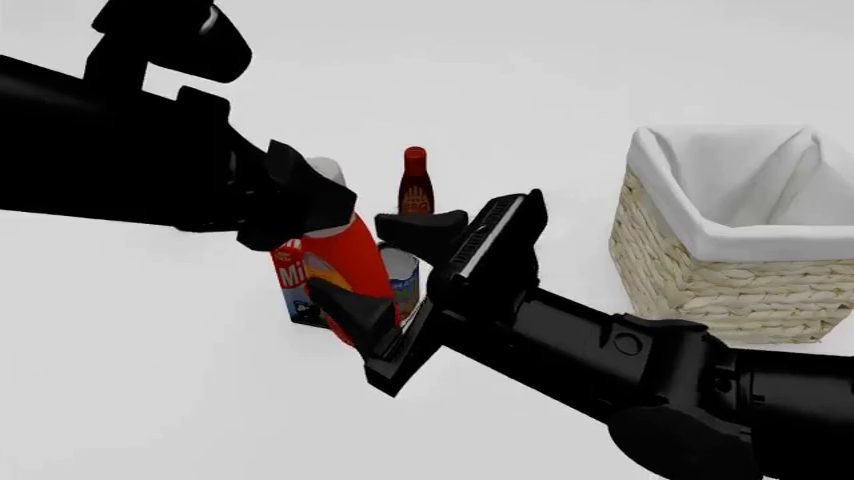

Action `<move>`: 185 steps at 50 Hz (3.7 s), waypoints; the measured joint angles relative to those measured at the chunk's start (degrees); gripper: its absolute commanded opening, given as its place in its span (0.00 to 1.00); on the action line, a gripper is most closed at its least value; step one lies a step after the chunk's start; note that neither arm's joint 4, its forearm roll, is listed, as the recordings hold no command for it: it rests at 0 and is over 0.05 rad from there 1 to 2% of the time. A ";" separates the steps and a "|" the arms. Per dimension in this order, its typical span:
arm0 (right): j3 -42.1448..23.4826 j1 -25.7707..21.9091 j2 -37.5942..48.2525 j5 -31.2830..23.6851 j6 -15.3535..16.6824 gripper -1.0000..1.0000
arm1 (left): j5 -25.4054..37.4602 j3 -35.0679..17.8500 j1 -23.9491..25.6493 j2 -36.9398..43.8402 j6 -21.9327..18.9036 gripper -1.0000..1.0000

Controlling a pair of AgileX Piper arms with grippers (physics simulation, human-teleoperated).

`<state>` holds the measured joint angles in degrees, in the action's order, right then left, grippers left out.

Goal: Pick the ketchup and place it in the basket.

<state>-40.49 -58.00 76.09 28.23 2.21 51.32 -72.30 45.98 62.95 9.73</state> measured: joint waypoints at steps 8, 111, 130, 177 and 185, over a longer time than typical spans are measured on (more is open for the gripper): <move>-0.55 -0.14 1.33 0.49 -0.30 1.00 | 0.37 -0.37 0.43 -0.17 0.35 0.00; 1.10 13.38 -7.29 -3.24 -1.40 0.00 | -13.32 12.65 -10.90 -14.37 -0.51 1.00; 0.72 21.05 -8.56 -2.55 -2.48 0.00 | -26.20 26.56 -18.79 -23.07 0.36 1.00; -4.21 39.58 -5.85 -2.17 -4.35 0.00 | -54.19 60.11 -45.75 -50.61 -10.26 1.00; -4.82 42.68 -4.83 -1.87 -4.69 0.00 | -57.97 64.30 -49.16 -52.10 -11.36 1.00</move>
<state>-45.31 -15.31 71.26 26.36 -2.48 -6.65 -8.00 -3.18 10.85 -1.63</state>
